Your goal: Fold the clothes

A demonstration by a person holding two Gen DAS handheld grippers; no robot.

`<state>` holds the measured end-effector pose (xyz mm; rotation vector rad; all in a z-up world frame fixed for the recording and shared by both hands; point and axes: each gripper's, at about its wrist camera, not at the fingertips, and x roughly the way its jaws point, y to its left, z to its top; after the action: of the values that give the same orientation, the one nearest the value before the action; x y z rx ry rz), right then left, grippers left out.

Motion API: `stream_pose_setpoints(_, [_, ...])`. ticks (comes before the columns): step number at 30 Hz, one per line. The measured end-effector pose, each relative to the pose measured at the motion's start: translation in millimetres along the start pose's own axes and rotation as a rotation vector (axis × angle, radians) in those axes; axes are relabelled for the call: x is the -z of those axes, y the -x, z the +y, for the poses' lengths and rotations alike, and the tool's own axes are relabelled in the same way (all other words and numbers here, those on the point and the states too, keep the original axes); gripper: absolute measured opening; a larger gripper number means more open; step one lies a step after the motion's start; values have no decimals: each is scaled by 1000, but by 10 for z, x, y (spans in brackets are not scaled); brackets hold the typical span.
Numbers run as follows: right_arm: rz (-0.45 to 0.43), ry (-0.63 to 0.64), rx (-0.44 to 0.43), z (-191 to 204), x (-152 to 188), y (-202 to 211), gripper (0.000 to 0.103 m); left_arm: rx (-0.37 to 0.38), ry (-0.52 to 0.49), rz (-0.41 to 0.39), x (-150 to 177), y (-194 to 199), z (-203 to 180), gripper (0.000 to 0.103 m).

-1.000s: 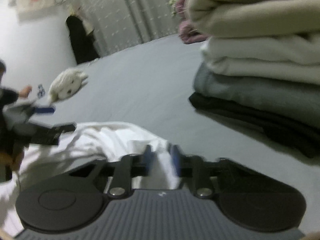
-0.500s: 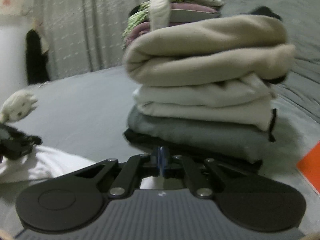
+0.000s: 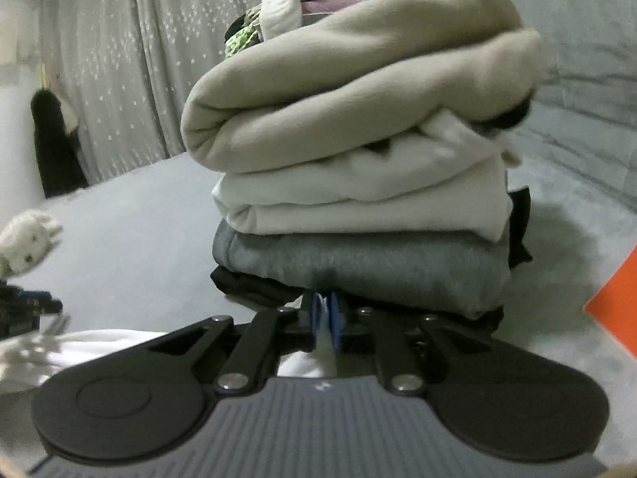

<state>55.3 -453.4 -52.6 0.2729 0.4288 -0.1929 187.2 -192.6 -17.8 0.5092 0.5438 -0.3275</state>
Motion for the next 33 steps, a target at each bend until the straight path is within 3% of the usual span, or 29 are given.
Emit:
stream_pose_setpoints(2, [16,-8,-17,28,-7,55,39,17,4,-7,44,134,12,35])
stream_pose_setpoints(3, [26,-6,-28,42,-17,84,43,26,6,-10,67,201,18,36])
stream_pose_setpoints(8, [111,24,-48,130,-112,223,44,73,12,-24,234,501,19,36])
stream_pose_setpoints(16, [298,-173,-100,-12,-52,288,44,212,15,-12,558,705,-29,36])
stream_pose_setpoints(21, [267,-315,-127,-74,2,155,44,223,9,-21,646,668,-86,34])
stream_pose_setpoints(24, [231,-380,-127,-76,27,68,34,223,29,-25,638,628,-90,23])
stream_pose_setpoints(25, [221,-387,-117,-79,35,50,21,218,24,-26,632,622,-102,19])
stream_pose_setpoints(26, [214,-389,-107,-79,40,36,5,212,16,-27,625,618,-116,5])
stream_pose_setpoints(33, [146,-314,-51,4,-141,301,3,228,7,-68,550,861,-8,2])
